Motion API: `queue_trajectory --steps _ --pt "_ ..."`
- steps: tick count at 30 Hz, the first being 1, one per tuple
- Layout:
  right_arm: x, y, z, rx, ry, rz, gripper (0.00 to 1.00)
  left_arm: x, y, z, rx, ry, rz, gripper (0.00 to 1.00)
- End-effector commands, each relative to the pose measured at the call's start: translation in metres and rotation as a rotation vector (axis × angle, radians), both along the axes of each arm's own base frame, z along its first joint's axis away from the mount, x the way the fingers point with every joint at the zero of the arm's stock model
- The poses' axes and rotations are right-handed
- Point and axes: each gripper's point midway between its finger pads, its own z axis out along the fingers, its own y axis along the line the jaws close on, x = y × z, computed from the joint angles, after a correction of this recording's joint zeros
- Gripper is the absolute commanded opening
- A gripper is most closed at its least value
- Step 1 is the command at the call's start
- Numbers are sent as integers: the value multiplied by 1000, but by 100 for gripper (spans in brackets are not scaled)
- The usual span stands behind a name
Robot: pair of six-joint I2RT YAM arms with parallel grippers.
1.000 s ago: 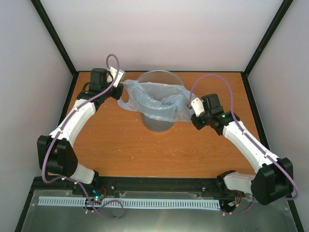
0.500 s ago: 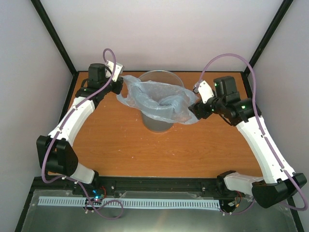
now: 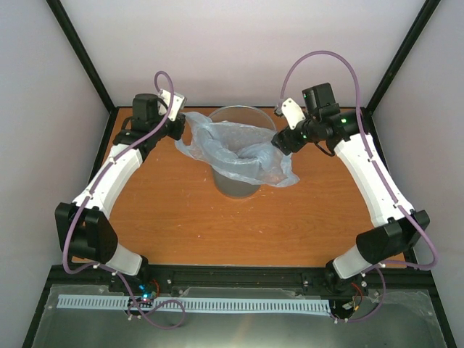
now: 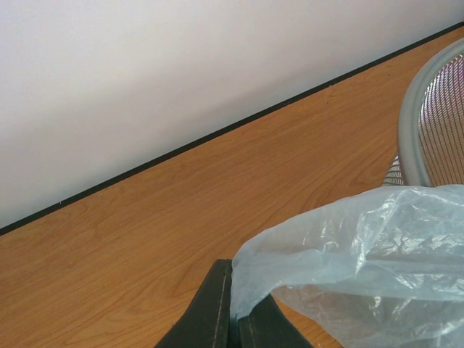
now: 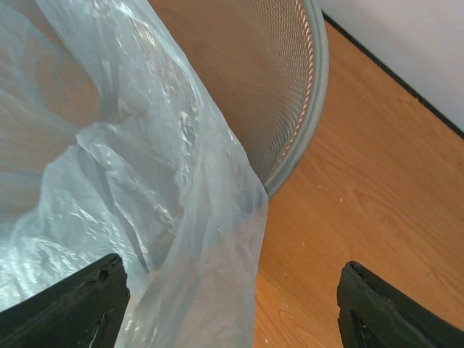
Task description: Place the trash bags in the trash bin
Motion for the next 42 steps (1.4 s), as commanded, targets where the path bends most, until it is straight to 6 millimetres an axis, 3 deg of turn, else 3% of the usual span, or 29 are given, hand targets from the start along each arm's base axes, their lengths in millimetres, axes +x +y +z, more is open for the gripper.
queue_trajectory --steps 1,8,10,13,14,21,27,31,37,42 --pt "0 -11 3 -62 -7 -10 77 2 2 31 -5 -77 0 1" --pt "17 -20 0 -110 -33 -74 48 5 2 30 5 -80 -2 1" --pt "23 -21 -2 -121 -40 -85 34 9 3 30 14 -84 3 1" --pt "34 -18 -10 -125 -38 -82 6 19 6 28 30 -82 27 1" --pt "38 -17 -10 -122 -42 -81 3 23 6 29 34 -86 35 1" --pt "79 -13 7 -37 -103 -109 3 58 2 45 17 -122 56 1" --pt "108 -11 2 14 -115 -137 3 89 -11 29 7 -76 23 1" --pt "135 -9 -17 11 -104 -140 3 103 -22 2 -5 -13 -15 1" --pt "172 -9 -59 31 -34 -179 3 105 -39 -42 -61 102 -90 1" --pt "170 -9 -93 21 51 -192 3 90 -43 -73 -76 196 -114 1"
